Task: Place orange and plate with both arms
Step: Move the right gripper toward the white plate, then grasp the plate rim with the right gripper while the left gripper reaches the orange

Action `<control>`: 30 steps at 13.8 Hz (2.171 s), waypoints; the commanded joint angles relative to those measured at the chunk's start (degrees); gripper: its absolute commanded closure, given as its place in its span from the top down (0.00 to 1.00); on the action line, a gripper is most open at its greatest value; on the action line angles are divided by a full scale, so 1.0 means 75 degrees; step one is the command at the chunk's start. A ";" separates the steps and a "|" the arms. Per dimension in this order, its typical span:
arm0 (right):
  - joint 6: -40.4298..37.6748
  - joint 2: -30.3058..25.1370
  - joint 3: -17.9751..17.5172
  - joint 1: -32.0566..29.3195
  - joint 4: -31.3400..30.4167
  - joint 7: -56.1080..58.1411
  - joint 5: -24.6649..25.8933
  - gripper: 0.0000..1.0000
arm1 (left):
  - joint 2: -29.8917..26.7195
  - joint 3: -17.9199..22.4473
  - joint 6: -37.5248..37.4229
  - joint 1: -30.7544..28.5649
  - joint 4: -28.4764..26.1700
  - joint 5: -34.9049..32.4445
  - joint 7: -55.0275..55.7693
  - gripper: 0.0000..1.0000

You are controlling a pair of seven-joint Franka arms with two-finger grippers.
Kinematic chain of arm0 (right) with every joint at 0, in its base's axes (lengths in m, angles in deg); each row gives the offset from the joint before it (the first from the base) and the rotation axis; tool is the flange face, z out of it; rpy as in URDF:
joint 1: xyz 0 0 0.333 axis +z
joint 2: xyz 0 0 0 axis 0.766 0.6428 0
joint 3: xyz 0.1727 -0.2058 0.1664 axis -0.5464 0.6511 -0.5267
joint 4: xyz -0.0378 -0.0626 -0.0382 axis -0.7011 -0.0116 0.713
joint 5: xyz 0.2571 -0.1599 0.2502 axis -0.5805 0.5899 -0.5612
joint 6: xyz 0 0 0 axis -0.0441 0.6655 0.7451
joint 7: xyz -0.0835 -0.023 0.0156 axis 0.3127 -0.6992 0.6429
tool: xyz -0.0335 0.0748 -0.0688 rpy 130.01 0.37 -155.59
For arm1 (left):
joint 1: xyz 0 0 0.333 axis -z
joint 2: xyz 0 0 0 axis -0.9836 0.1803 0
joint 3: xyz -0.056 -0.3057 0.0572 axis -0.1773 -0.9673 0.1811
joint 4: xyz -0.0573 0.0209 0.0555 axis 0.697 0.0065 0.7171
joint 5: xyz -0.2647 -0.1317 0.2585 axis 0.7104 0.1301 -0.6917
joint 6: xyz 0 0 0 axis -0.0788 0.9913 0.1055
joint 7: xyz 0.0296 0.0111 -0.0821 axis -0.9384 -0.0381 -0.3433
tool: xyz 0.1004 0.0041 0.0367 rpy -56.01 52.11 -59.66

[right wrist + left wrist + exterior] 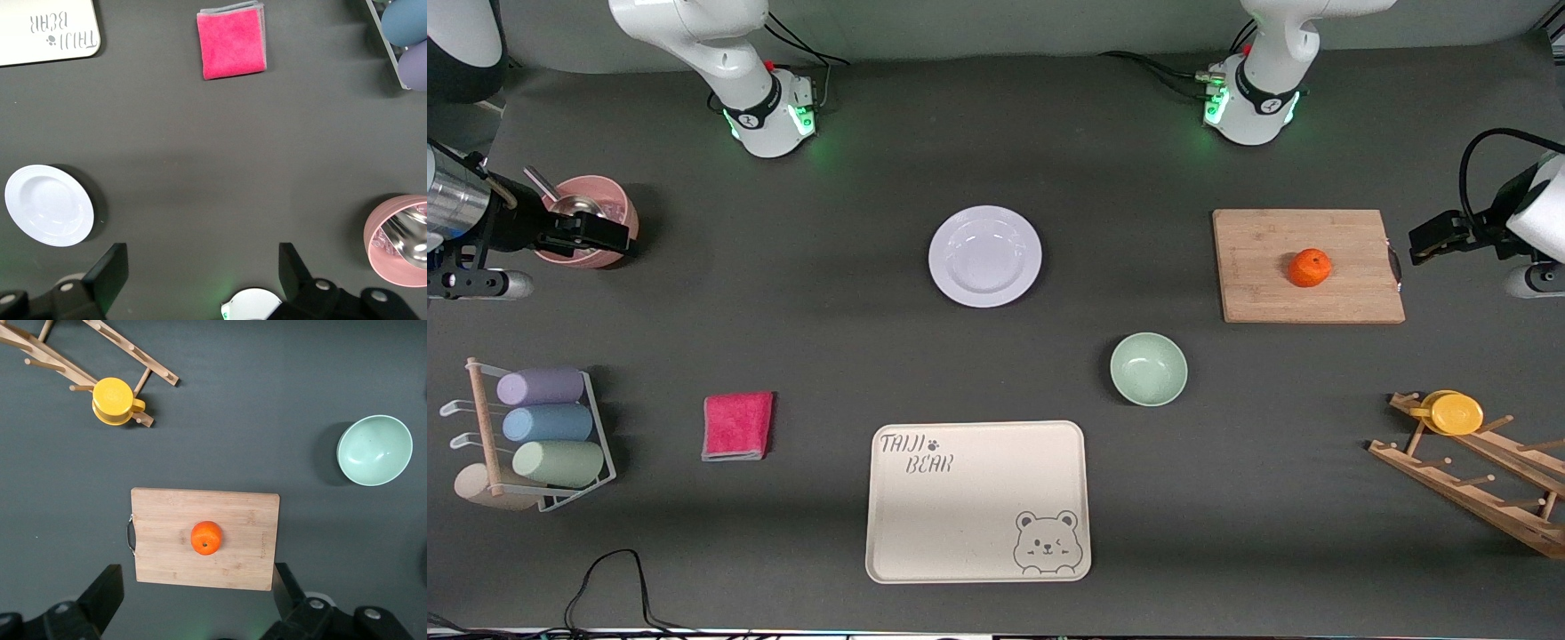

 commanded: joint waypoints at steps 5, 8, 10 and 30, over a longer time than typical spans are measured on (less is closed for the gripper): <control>0.0459 -0.0320 -0.0124 -0.0046 -0.0467 -0.0074 0.0024 1.00 | 0.0090 -0.0145 -0.0748 -0.0049 0.0268 -0.0089 0.0037 1.00; 0.0633 -0.0074 -0.0124 -0.0034 -0.0887 -0.0027 -0.1377 1.00 | -0.0540 -0.0145 -0.0925 -0.0061 -0.0350 -0.0078 0.0107 1.00; 0.0845 0.0114 -0.0136 -0.0011 -0.1309 0.0102 -0.2549 1.00 | -0.1511 -0.0122 -0.0832 -0.0108 -0.1413 -0.0078 0.0107 1.00; 0.5381 0.4357 -0.2526 0.0282 -0.4463 0.9090 -1.0594 0.99 | -0.1098 0.0463 0.6887 -0.0495 -0.7876 -0.0089 0.0025 1.00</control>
